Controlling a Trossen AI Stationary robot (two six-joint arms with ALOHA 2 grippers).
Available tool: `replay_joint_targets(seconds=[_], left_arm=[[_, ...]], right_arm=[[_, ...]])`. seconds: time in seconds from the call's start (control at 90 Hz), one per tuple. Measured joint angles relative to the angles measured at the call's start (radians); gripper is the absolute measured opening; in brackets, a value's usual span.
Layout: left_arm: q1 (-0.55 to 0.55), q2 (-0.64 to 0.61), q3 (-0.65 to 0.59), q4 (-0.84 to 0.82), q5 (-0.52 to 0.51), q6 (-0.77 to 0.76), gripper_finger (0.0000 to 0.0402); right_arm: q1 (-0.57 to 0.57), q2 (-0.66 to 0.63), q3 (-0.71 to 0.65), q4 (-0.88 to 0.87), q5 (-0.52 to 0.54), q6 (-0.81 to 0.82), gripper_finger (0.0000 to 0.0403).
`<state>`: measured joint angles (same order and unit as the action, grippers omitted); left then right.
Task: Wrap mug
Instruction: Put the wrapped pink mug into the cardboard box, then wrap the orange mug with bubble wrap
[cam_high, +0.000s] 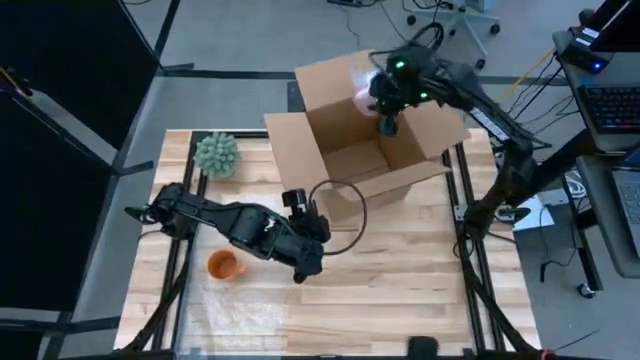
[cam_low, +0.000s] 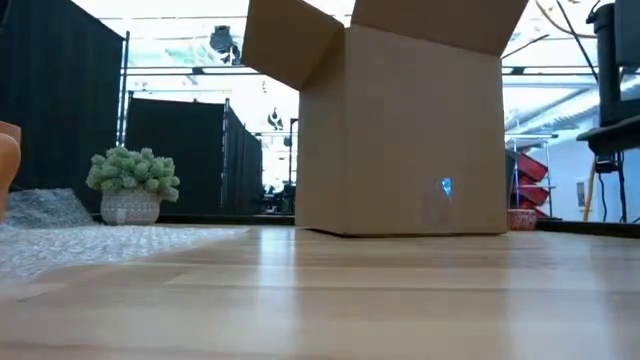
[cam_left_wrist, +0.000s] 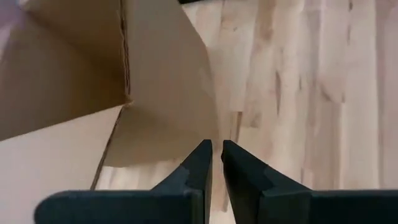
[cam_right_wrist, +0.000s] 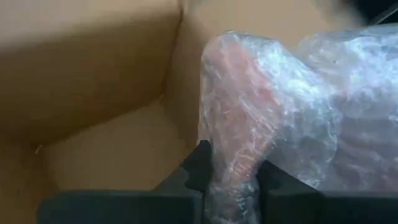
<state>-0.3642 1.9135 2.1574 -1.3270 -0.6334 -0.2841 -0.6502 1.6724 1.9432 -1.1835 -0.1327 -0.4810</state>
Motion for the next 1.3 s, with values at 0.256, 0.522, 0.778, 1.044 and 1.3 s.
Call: replay_joint_targets(seconds=[0.256, 0.522, 0.778, 1.044, 1.3], left_arm=[[0.004, 0.001, -0.039, 0.008, 0.008, -0.051, 0.0026], [0.004, 0.001, -0.039, 0.048, 0.008, -0.052, 0.0026], [0.004, 0.001, -0.039, 0.054, 0.009, -0.052, 0.0026], [0.004, 0.001, -0.039, 0.053, 0.045, -0.073, 0.0026], [0.002, 0.001, -0.038, -0.044, 0.092, -0.104, 0.0026]], right_arm=[[0.052, 0.008, -0.401, 0.216, -0.029, 0.026, 0.0028], [0.056, 0.016, -0.674, 0.411, -0.024, 0.057, 0.0037], [0.057, 0.015, -0.717, 0.482, -0.02, 0.128, 0.019], [0.056, -0.003, -0.387, 0.225, -0.025, 0.114, 0.0303], [0.094, -0.106, -0.093, 0.154, -0.07, 0.095, 0.0321]])
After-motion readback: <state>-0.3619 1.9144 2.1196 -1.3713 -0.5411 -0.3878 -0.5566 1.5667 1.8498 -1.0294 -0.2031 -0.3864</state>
